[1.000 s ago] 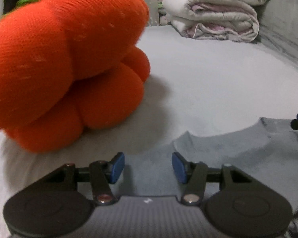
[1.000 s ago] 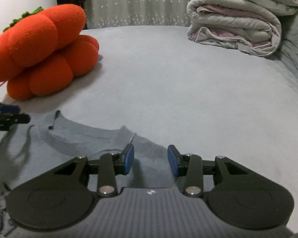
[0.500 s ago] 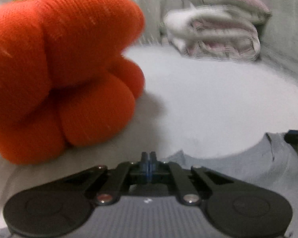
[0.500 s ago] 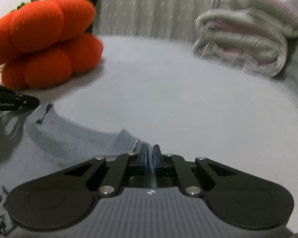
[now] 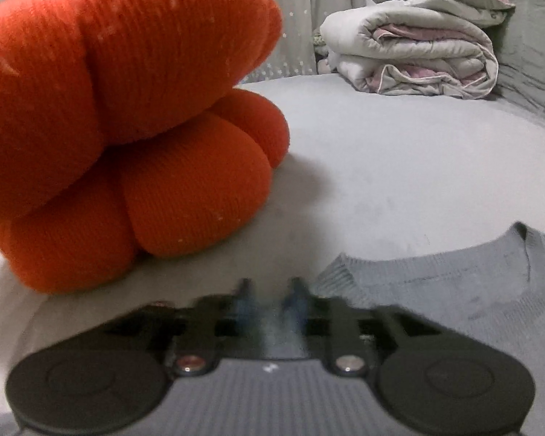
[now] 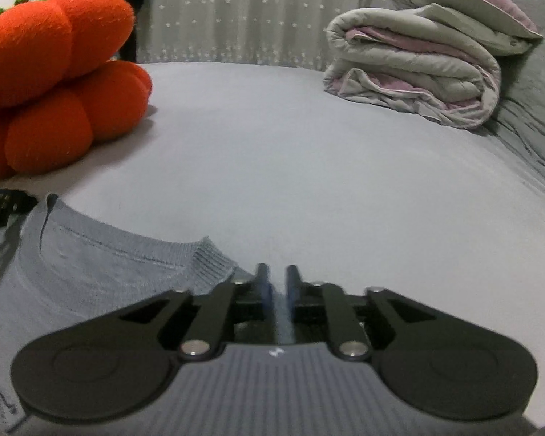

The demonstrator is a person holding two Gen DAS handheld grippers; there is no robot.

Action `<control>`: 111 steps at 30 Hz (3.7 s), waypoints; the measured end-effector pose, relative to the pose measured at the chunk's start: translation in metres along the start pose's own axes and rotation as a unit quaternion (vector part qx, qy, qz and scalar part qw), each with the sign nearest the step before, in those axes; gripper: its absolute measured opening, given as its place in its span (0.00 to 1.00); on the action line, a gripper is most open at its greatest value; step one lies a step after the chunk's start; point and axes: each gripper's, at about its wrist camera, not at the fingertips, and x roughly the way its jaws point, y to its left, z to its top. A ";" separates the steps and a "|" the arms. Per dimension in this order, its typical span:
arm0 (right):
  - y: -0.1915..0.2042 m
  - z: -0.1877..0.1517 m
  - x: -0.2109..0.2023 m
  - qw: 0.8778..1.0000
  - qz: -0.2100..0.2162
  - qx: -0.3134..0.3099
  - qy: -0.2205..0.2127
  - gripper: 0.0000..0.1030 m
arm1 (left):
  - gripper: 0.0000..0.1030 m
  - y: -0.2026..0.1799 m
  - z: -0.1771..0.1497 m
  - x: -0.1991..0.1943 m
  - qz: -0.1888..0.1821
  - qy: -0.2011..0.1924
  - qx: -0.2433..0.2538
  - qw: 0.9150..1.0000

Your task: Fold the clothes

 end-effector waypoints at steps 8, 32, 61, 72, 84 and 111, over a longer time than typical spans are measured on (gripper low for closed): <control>0.008 -0.002 -0.047 1.000 -0.002 0.008 0.007 0.37 | 0.59 -0.002 -0.006 -0.052 -0.011 0.031 -0.027 0.999; 0.039 -0.036 -0.220 0.999 0.007 0.039 -0.011 0.47 | 0.73 0.019 -0.050 -0.230 -0.023 0.032 -0.052 0.998; 0.019 -0.148 -0.289 0.987 0.070 0.084 0.119 0.59 | 0.79 0.067 -0.165 -0.287 -0.085 0.122 -0.136 0.980; 0.012 -0.186 -0.302 0.974 0.101 0.127 0.160 0.59 | 0.59 0.100 -0.206 -0.285 -0.111 0.118 -0.173 0.972; 0.011 -0.183 -0.286 0.965 0.143 0.202 0.082 0.10 | 0.09 0.108 -0.204 -0.295 -0.169 0.097 -0.204 0.960; -0.013 -0.165 -0.313 0.983 0.064 0.140 0.097 0.10 | 0.20 0.103 -0.213 -0.313 -0.258 0.198 -0.064 0.944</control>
